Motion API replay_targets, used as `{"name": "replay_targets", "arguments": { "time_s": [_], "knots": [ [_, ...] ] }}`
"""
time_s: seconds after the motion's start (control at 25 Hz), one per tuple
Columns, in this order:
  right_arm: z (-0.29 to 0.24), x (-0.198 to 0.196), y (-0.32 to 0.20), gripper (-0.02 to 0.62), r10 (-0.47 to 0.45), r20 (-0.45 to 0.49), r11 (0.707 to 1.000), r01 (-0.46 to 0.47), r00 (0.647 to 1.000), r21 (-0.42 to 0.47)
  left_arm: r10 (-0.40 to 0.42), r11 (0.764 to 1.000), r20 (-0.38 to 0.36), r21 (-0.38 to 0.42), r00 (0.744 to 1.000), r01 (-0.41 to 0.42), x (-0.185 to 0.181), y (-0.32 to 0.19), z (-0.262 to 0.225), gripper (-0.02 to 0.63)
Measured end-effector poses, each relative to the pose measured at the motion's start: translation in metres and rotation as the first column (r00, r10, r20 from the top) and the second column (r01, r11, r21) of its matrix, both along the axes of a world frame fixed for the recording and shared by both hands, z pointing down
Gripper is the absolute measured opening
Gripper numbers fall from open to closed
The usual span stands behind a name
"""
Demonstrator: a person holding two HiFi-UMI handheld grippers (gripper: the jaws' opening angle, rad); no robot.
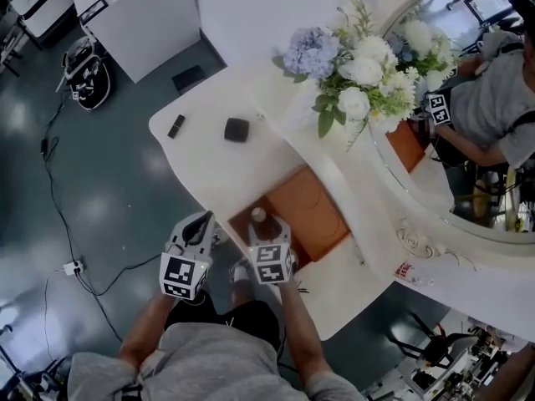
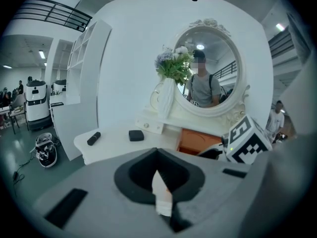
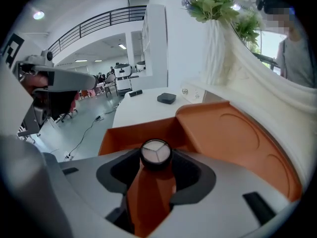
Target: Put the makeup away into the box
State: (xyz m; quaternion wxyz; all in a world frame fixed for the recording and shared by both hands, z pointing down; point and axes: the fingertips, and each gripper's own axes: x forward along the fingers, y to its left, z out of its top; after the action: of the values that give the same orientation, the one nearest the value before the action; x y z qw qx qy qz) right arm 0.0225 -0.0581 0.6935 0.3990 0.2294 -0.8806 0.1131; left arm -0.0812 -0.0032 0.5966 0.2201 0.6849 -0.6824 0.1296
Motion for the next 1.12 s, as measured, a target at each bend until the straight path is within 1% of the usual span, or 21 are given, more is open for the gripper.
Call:
{"name": "replay_targets", "arguments": {
  "time_s": [0.24, 0.4, 0.6, 0.76, 0.96, 1.12],
  "knots": [
    [0.01, -0.004, 0.001, 0.213, -0.028, -0.071, 1.0, 0.028, 0.997, 0.003, 0.001, 1.0, -0.007, -0.009, 1.0, -0.001, -0.004, -0.001, 0.005, 0.0],
    [0.013, -0.004, 0.001, 0.214, -0.038, -0.075, 0.999, 0.038, 0.996, -0.001, 0.001, 1.0, -0.011, -0.012, 1.0, -0.001, -0.005, -0.001, 0.007, 0.0],
    [0.008, -0.002, 0.005, 0.215, -0.035, -0.047, 0.999, 0.034, 0.998, -0.03, 0.008, 1.0, -0.008, -0.007, 1.0, -0.008, -0.005, -0.002, 0.001, 0.0],
    [-0.008, 0.0, 0.007, 0.215, -0.014, -0.01, 1.0, 0.014, 1.0, -0.027, 0.018, 1.0, 0.006, 0.017, 1.0, -0.019, -0.005, -0.007, -0.011, 0.0],
    [-0.045, 0.002, -0.006, 0.215, 0.024, 0.068, 0.999, -0.027, 0.997, 0.041, 0.049, 0.997, 0.031, 0.063, 0.998, -0.051, 0.001, -0.02, -0.036, 0.0],
    [-0.088, 0.007, -0.021, 0.213, 0.073, 0.133, 0.991, -0.087, 0.988, 0.099, 0.086, 0.99, 0.058, 0.11, 0.995, -0.092, 0.009, -0.033, -0.065, 0.0]
  ]
}}
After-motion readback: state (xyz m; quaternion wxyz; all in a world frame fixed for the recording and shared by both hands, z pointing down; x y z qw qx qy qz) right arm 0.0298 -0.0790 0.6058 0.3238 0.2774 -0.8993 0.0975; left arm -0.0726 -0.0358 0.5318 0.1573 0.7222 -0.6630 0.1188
